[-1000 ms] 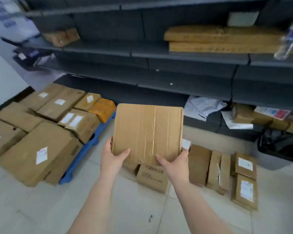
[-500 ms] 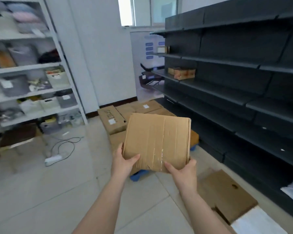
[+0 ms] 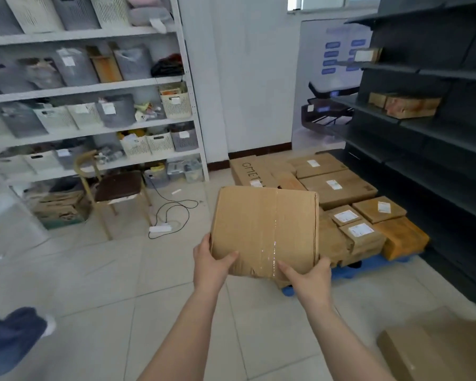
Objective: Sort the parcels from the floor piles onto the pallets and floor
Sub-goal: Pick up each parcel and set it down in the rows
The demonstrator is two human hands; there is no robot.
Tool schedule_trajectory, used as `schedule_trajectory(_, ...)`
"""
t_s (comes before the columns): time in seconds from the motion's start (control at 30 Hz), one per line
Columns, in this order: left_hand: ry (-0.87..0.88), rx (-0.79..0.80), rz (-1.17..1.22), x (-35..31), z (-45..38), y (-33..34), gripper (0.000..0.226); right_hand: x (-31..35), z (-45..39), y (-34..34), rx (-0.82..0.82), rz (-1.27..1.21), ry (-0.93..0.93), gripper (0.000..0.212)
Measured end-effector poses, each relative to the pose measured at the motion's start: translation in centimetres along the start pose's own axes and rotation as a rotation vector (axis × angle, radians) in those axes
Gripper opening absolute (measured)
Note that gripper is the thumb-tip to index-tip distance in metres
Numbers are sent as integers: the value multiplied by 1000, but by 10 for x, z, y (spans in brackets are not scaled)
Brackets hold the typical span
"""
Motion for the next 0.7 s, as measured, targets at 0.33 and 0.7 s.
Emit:
schedule_trajectory(0.33,-94,-106,-30,11,-197,-26,73,46,-147,172,142,22,10,90)
schedule_trajectory(0.7,-54,-103,-39,18,-437,-44,74,109,-287,343,140,122,-29,87)
Point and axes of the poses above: each hand's wrist, its own z-axis away from the middle knuckle, its own y-axis out of the palm, x = y × z, the point moved 10 cm from there along -z, towards the middle knuckle, and after that the axes turned 6 degrees about -z, right-handed, at the moved point
